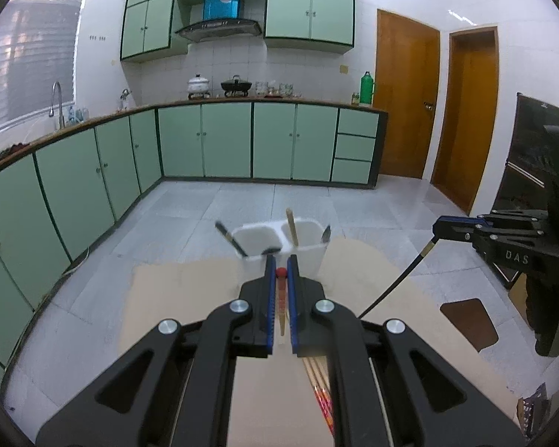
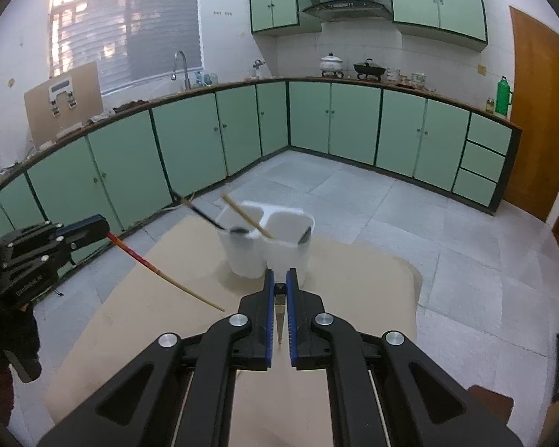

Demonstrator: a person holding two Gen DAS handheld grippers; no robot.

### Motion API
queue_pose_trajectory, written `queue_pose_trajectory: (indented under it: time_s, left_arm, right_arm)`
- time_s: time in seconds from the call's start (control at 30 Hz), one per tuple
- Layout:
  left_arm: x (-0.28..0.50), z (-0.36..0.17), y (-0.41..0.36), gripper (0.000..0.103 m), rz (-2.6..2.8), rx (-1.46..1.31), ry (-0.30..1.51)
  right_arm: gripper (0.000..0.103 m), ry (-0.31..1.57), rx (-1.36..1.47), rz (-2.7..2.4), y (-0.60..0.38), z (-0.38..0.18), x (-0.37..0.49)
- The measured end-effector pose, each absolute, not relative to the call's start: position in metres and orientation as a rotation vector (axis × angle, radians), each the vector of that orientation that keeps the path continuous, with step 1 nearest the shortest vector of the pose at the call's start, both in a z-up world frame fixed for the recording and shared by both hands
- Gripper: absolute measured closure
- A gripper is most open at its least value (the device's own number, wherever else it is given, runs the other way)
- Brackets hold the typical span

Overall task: Organize utensils
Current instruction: 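Lower both chopsticks into the white holder and open both grippers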

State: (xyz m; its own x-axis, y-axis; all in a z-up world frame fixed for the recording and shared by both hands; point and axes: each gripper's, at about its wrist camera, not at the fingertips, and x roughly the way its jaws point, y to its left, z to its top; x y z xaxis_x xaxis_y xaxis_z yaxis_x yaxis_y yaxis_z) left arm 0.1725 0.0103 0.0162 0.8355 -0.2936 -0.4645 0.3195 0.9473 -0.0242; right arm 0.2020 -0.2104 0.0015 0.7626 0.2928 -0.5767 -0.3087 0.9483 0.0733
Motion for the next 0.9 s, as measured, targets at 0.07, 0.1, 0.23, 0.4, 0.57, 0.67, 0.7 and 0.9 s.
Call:
queue_pose_trajectory:
  time_s: [0.07, 0.1, 0.23, 0.4, 0.57, 0.67, 0.7, 0.9]
  left_arm:
    - [0.171, 0.027, 0.01, 0.098, -0.333, 0.057, 0.458]
    - [0.17, 0.034, 0.011, 0.098, -0.338, 0.057, 0.442]
    - [0.173, 0.064, 0.012, 0.098, -0.348, 0.044, 0.382]
    - [0.188, 0.102, 0.006, 0.098, -0.335, 0.043, 0.285]
    - [0.228, 0.111, -0.006, 0.098, -0.303, 0.048, 0.252]
    - [0.253, 0.1, -0.011, 0.098, -0.288, 0.041, 0.269]
    - [0.261, 0.095, -0.012, 0.098, -0.283, 0.041, 0.277]
    - [0.302, 0.055, -0.012, 0.098, -0.279, 0.022, 0.369]
  right_arm:
    - [0.097, 0.604, -0.021, 0.341, -0.213, 0.016, 0.205]
    - [0.097, 0.595, -0.022, 0.347, -0.217, 0.023, 0.206]
    - [0.097, 0.528, -0.031, 0.362, -0.22, 0.063, 0.212]
    - [0.097, 0.439, -0.031, 0.348, -0.218, 0.106, 0.228]
    - [0.097, 0.399, -0.026, 0.332, -0.206, 0.119, 0.257]
    - [0.097, 0.398, -0.023, 0.312, -0.197, 0.111, 0.283]
    - [0.097, 0.402, -0.022, 0.306, -0.196, 0.107, 0.288]
    - [0.097, 0.47, -0.005, 0.285, -0.191, 0.066, 0.328]
